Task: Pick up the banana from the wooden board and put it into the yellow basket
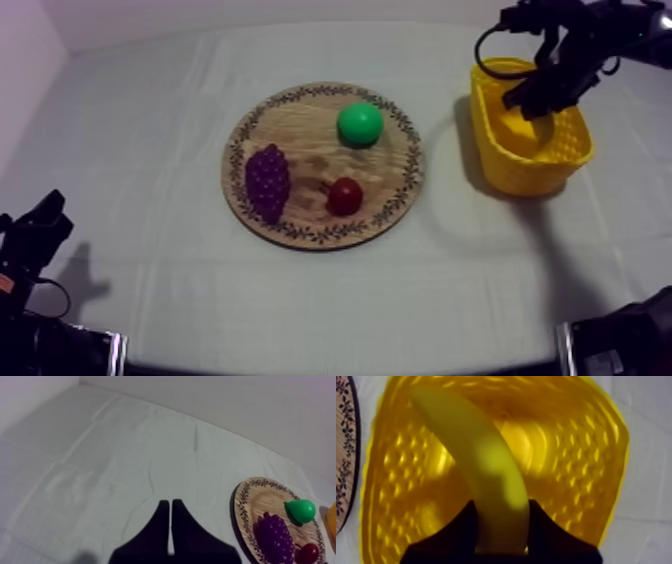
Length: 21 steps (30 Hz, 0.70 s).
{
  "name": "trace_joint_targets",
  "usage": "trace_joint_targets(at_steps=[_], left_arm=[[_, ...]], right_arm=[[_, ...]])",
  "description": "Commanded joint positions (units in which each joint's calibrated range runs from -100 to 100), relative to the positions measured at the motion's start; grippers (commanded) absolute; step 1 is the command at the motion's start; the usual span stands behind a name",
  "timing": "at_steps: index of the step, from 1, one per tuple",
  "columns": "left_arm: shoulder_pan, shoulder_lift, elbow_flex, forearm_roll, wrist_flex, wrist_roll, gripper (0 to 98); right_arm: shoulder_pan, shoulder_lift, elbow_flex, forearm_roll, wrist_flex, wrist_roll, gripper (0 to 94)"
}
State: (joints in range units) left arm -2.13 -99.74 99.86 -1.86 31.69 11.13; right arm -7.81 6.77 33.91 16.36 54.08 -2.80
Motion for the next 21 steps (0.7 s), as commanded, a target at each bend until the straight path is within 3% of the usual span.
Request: trace_joint_targets(at_steps=[1, 5, 10, 14, 21], left_arm=[[0.00, -0.01, 0.03, -0.02, 0.00, -0.02, 0.1], [0.00, -0.01, 0.03, -0.02, 0.00, -0.02, 0.1], [0.00, -0.01, 0.03, -0.02, 0.00, -0.02, 0.1], [0.00, -0.01, 0.03, -0.02, 0.00, -0.02, 0.1], [0.00, -0.01, 0.03, -0.02, 0.00, -0.02, 0.1]], right_arm=[[0.07, 1.41, -0.19, 0.09, -0.36, -0.25, 23.5], [0.11, 3.71, -0.76, 0.55, -1.16, -0.96, 24.3], [0.42, 5.35, -1.59, 0.88, -2.07, -2.09, 38.1], [0.78, 5.94, -2.38, 0.58, -2.42, -2.16, 42.3], [0.89, 5.84, -2.80, 0.15, -2.54, -1.52, 34.2]])
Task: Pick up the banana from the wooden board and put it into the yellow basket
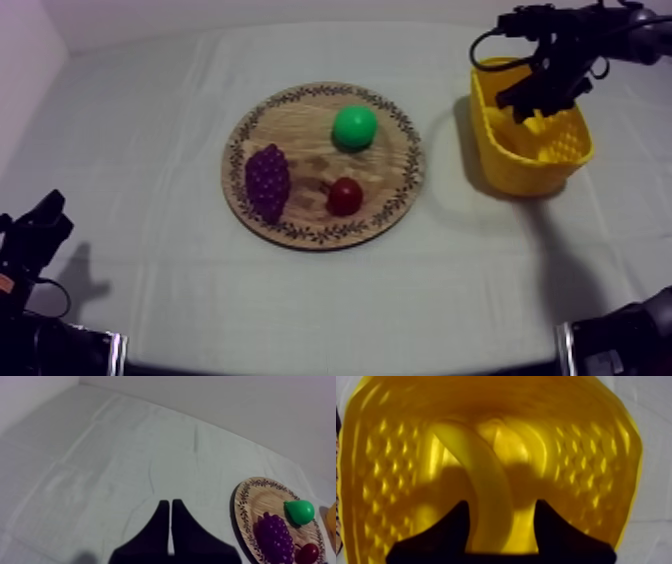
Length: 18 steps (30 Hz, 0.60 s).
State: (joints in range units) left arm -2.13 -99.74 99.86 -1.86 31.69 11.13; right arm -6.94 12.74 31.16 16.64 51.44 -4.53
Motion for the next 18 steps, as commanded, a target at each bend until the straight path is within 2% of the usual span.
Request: trace_joint_targets(at_steps=[1, 4, 7, 13, 18], left_arm=[[0.00, -0.01, 0.03, -0.02, 0.00, -0.02, 0.1], [0.00, -0.01, 0.03, -0.02, 0.00, -0.02, 0.1], [0.00, -0.01, 0.03, -0.02, 0.00, -0.02, 0.1], [0.00, -0.01, 0.03, -0.02, 0.00, -0.02, 0.1], [0.00, -0.01, 0.03, -0.02, 0.00, -0.02, 0.1]], right_arm=[[-0.03, -0.24, -0.06, -0.19, 0.10, 0.38, 31.2], [-0.31, -0.74, 0.02, -0.07, -0.10, 0.79, 18.4], [-0.60, -1.38, 0.67, 1.18, -0.69, -0.46, 6.7], [-0.35, -3.75, -1.07, 1.25, -1.56, -1.12, 2.7], [-0.17, -8.44, -8.87, 0.07, 1.60, -1.84, 2.9]])
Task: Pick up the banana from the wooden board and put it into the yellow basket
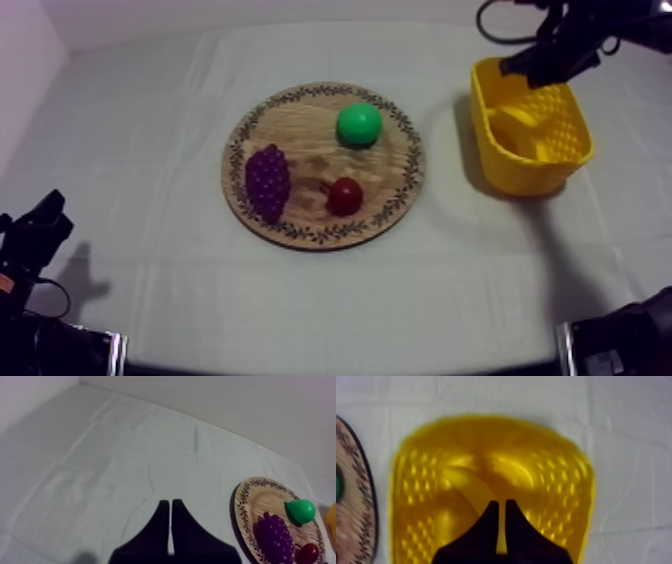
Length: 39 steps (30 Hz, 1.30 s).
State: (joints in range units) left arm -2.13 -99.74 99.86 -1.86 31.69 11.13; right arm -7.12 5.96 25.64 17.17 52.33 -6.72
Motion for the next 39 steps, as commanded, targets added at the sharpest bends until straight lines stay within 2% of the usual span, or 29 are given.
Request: trace_joint_targets(at_steps=[1, 4, 7, 10, 14, 18, 22, 26, 32, 35, 39], left_arm=[[0.00, -0.01, 0.03, -0.02, 0.00, -0.02, 0.1], [0.00, -0.01, 0.03, -0.02, 0.00, -0.02, 0.1], [0.00, -0.01, 0.03, -0.02, 0.00, -0.02, 0.1], [0.00, -0.01, 0.03, -0.02, 0.00, -0.02, 0.1], [0.00, -0.01, 0.03, -0.02, 0.00, -0.02, 0.1], [0.00, -0.01, 0.03, -0.02, 0.00, -0.02, 0.1], [0.00, -0.01, 0.03, -0.02, 0.00, -0.02, 0.1], [0.00, -0.01, 0.03, -0.02, 0.00, -0.02, 0.1], [0.00, -0.01, 0.03, -0.02, 0.00, -0.02, 0.1], [0.00, -0.01, 0.03, -0.02, 0.00, -0.02, 0.1], [0.00, -0.01, 0.03, -0.02, 0.00, -0.02, 0.1]], right_arm=[[0.03, -3.02, -5.08, -0.93, 1.37, 0.42, 3.6], [0.32, -7.86, -8.34, -2.32, 1.78, 0.92, 4.2], [1.25, -14.09, -5.92, -2.79, -1.86, 0.58, 3.6], [3.02, -21.73, 2.48, -2.77, -9.59, -0.45, 2.6], [6.02, -32.77, 19.37, -3.87, -23.35, -0.49, 1.1], [7.10, -42.75, 36.66, -6.83, -33.59, 2.14, 0.7], [6.26, -52.02, 51.28, -11.41, -39.70, 6.94, 0.6], [3.70, -60.65, 61.50, -15.53, -41.01, 11.58, 0.6], [1.73, -72.19, 71.24, -19.61, -39.51, 16.15, 0.6], [2.09, -78.15, 72.99, -22.06, -35.68, 18.68, 0.6], [2.77, -86.53, 73.69, -23.39, -28.26, 19.86, 0.6]])
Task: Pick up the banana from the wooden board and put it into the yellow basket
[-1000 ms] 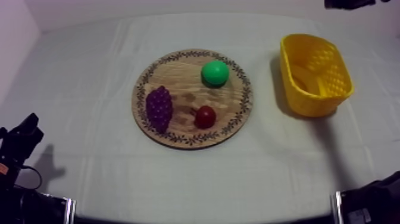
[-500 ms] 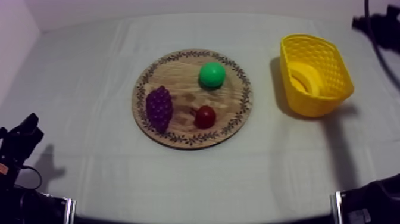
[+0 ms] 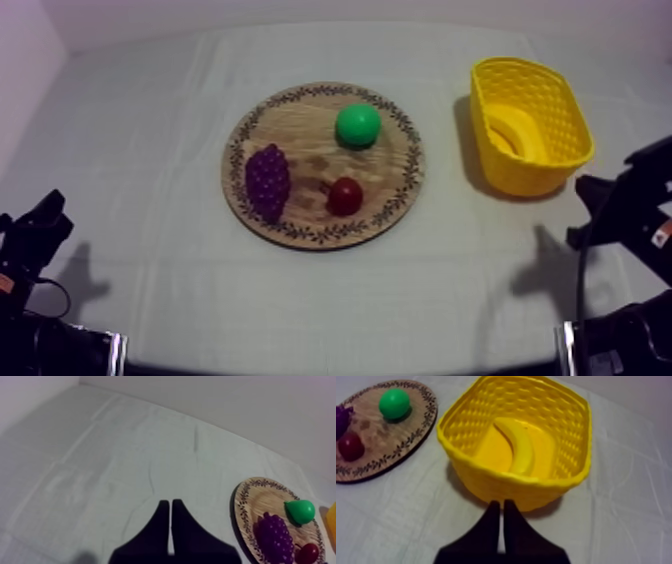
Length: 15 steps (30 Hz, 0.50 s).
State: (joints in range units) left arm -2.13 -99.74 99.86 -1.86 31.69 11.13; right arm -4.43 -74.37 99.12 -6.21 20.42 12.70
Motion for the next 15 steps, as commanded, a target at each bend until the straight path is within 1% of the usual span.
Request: trace_joint_targets(at_steps=[1, 4, 9, 12, 15], left_arm=[[0.00, -0.01, 0.03, -0.02, 0.00, 0.00, 0.1], [0.00, -0.01, 0.03, -0.02, 0.00, -0.01, 0.1], [0.00, -0.01, 0.03, -0.02, 0.00, 0.01, 0.1], [0.00, -0.01, 0.03, -0.02, 0.00, 0.01, 0.1], [0.00, -0.01, 0.03, -0.02, 0.00, 0.00, 0.1]], right_arm=[[0.05, -8.45, 0.28, 0.50, 5.80, -0.28, 0.6], [0.18, -14.16, 0.30, 2.86, 12.60, -4.15, 0.6], [1.25, -19.76, -0.28, 4.30, 19.03, -8.11, 0.6], [1.78, -20.83, -0.35, 4.56, 20.12, -8.55, 0.6], [1.96, -21.20, 0.17, 4.66, 18.55, -8.14, 0.6]])
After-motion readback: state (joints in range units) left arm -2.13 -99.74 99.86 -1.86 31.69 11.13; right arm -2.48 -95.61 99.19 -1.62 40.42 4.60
